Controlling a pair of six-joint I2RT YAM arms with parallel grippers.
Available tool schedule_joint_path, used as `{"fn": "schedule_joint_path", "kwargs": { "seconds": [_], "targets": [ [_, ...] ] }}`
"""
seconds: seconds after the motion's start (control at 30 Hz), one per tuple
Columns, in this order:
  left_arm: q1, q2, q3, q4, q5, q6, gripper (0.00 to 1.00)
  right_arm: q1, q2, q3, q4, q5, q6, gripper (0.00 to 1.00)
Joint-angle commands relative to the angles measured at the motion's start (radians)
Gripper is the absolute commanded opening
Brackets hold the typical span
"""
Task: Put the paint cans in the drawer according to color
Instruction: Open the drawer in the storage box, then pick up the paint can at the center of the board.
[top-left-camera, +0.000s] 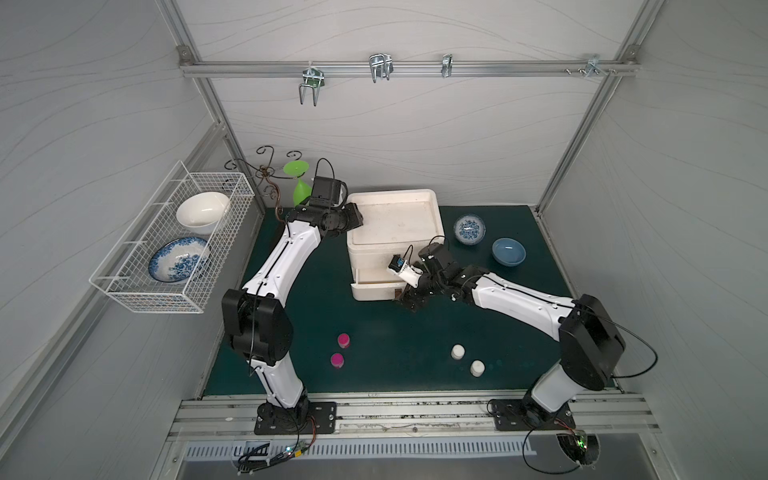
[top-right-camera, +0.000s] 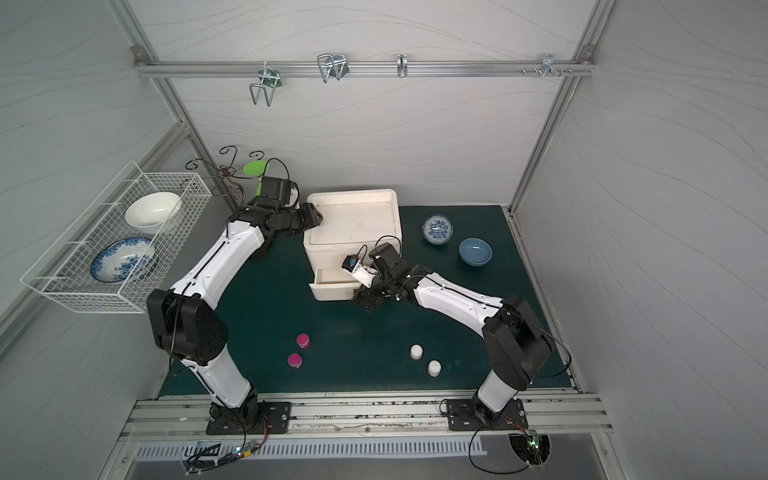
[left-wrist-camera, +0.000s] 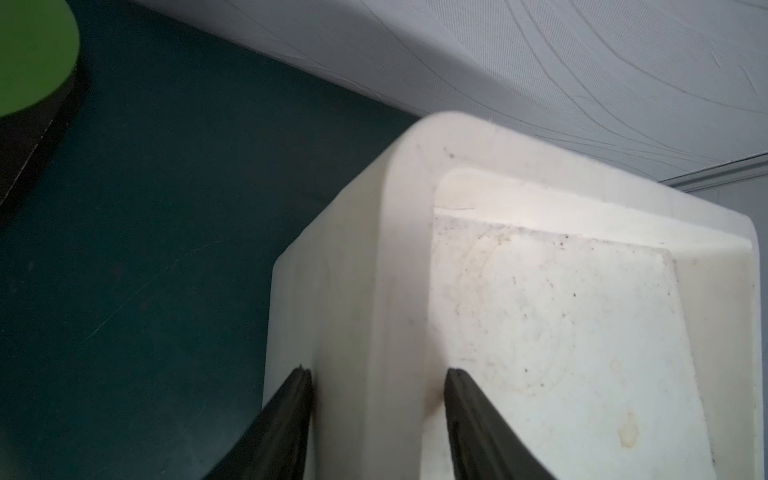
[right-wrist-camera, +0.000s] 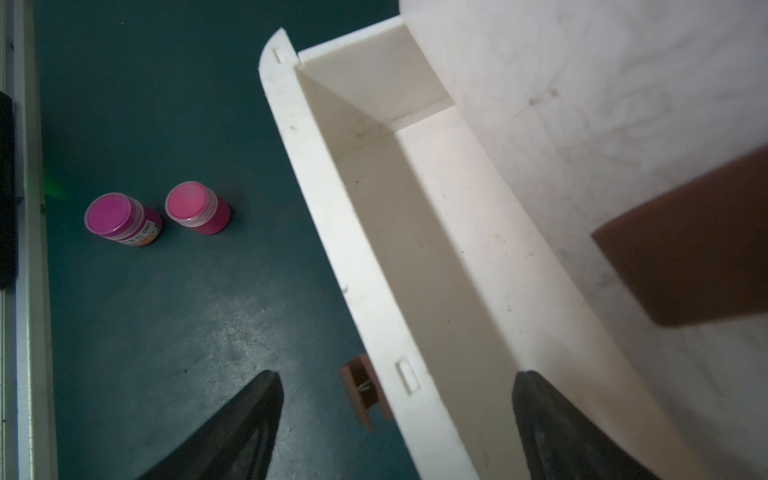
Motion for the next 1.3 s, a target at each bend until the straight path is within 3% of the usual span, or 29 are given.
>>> {"fn": "schedule_joint_path", "kwargs": {
  "seconds": [0.0, 0.13, 0.4, 0.67, 0.77, 0.8, 0.93, 1.03, 1.17, 1.27],
  "targets": [
    [0.013, 0.020, 0.014, 0.009, 0.021, -0.016, 0.54, 0.031, -0.020, 0.018, -0.091, -0.071, -0.031, 0.88],
    [0.016, 0.023, 0.013, 0.010, 0.018, -0.020, 0.53, 0.046, -0.013, 0.038, -0.162, -0.111, -0.038, 0.86],
    [0.016, 0.021, 0.012, 0.010, 0.014, -0.024, 0.53, 0.091, -0.042, 0.035, -0.201, -0.051, -0.036, 0.85],
    [0.016, 0.020, 0.012, 0.010, 0.014, -0.023, 0.53, 0.104, -0.152, 0.026, -0.183, 0.055, 0.006, 0.86],
    [0.016, 0.020, 0.013, 0.009, 0.015, -0.022, 0.53, 0.123, -0.204, 0.022, -0.170, 0.166, 0.064, 0.92],
    [0.016, 0.019, 0.016, 0.008, 0.015, -0.020, 0.53, 0.134, -0.222, 0.022, -0.173, 0.229, 0.102, 0.98],
    [0.017, -0.005, 0.030, -0.006, 0.010, 0.002, 0.57, 0.220, -0.327, 0.005, -0.254, 0.601, 0.329, 0.99],
    [0.017, -0.054, 0.042, -0.017, -0.012, 0.029, 0.64, 0.227, -0.459, -0.039, -0.410, 0.776, 0.617, 0.99],
    [0.017, -0.145, 0.043, -0.031, -0.023, 0.063, 0.76, 0.144, -0.664, -0.173, -0.560, 0.647, 0.837, 0.99],
    [0.017, -0.261, -0.003, -0.032, 0.003, 0.071, 0.93, 0.083, -0.829, -0.318, -0.641, 0.600, 0.955, 0.99]
  ]
}}
